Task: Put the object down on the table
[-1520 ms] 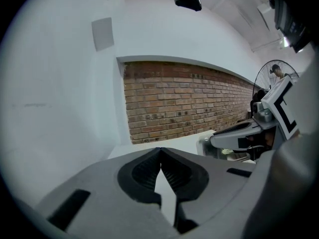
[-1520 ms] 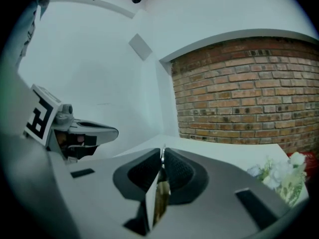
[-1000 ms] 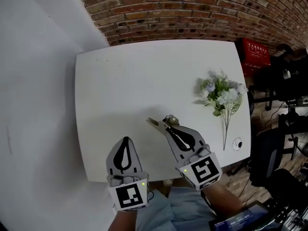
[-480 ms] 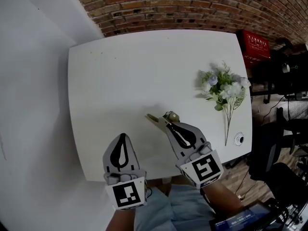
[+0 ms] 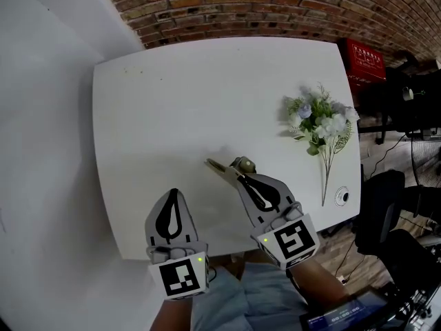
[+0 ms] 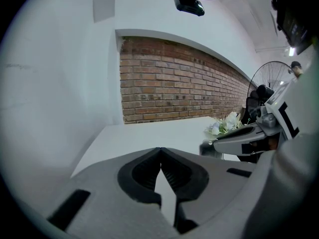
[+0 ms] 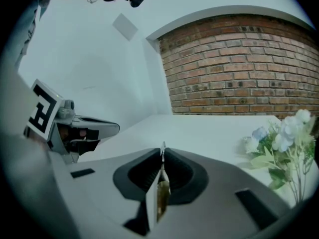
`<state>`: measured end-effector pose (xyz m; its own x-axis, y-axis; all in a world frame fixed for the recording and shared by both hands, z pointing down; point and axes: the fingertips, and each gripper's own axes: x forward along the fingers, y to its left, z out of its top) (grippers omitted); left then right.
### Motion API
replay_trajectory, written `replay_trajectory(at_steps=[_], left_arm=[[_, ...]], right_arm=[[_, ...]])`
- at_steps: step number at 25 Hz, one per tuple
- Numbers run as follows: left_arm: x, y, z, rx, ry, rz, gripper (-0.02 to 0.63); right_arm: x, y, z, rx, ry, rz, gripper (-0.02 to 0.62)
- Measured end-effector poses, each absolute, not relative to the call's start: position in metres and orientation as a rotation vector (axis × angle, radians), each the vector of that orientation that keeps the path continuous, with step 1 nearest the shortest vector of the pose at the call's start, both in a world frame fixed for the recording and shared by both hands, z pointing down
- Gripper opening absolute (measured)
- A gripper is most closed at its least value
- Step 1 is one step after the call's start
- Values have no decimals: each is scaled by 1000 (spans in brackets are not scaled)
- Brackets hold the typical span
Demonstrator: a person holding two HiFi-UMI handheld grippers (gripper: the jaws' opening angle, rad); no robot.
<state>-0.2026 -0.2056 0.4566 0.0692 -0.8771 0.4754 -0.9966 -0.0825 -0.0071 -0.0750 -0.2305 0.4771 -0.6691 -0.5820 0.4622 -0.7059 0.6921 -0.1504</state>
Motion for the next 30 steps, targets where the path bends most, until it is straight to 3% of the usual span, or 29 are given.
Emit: replay_trajectory(at_steps=[30], left_arm=[[-201,-217,483,2036,-1817,598,9]], right_arm=[[-72,-236,510,1003,-2490,557,31]])
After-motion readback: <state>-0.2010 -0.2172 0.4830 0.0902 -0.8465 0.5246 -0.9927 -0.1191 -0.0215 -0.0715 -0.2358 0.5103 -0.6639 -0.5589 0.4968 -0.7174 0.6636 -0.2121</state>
